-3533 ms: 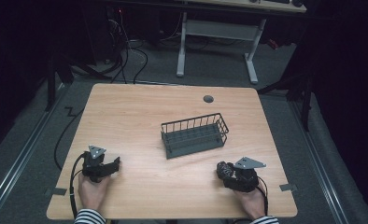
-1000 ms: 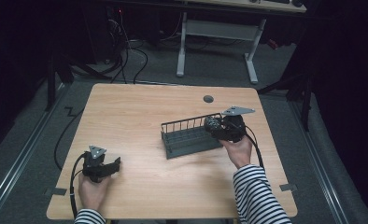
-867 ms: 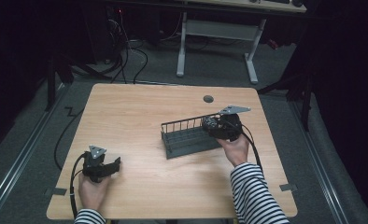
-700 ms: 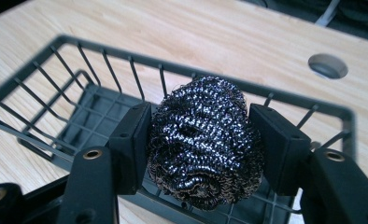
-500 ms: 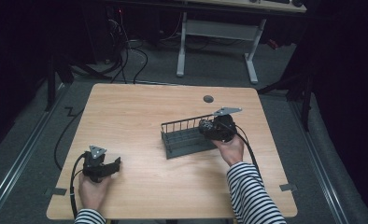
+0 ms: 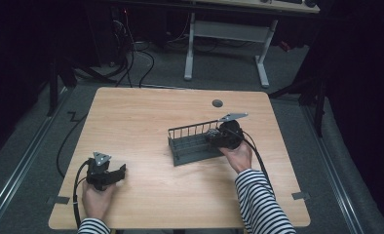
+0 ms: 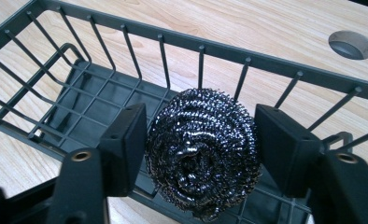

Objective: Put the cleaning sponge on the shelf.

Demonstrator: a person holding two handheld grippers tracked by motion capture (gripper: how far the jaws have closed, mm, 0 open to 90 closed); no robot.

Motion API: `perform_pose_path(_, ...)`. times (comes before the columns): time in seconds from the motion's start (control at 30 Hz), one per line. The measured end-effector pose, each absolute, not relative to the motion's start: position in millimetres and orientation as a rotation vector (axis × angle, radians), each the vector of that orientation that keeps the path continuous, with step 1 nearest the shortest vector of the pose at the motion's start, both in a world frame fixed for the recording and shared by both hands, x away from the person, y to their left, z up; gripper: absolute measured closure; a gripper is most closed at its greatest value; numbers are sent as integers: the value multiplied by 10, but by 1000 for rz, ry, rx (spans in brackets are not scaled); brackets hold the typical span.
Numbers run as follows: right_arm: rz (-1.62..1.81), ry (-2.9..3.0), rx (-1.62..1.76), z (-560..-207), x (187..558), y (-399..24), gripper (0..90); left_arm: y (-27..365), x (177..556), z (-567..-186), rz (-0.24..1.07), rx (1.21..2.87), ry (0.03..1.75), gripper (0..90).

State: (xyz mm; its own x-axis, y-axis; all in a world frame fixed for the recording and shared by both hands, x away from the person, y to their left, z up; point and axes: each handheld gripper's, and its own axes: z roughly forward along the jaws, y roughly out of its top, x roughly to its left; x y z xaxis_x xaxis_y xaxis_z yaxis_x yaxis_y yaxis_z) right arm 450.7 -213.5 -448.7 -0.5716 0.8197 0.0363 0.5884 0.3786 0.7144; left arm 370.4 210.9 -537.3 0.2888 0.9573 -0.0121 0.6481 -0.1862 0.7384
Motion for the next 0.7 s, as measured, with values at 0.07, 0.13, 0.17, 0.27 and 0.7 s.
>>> perform_pose_path(0.07,1008,2317,1216,-4482,4500,-2131,333,2110,3704,-5373,618,1919,1434,247)
perform_pose_path(0.13,1028,2312,1207,-4461,4481,-2132,318,2110,3704,-5373,618,1919,1434,247)
perform_pose_path(0.17,1032,2307,1206,-4448,4473,-2138,314,2110,3704,-5373,618,1919,1435,247)
perform_pose_path(0.27,1055,2293,1203,-4418,4453,-2163,311,2110,3704,-5373,618,1919,1434,248)
perform_pose_path(0.7,1134,2214,1197,-4270,4317,-2370,333,2110,3707,-5373,616,1918,1434,248)
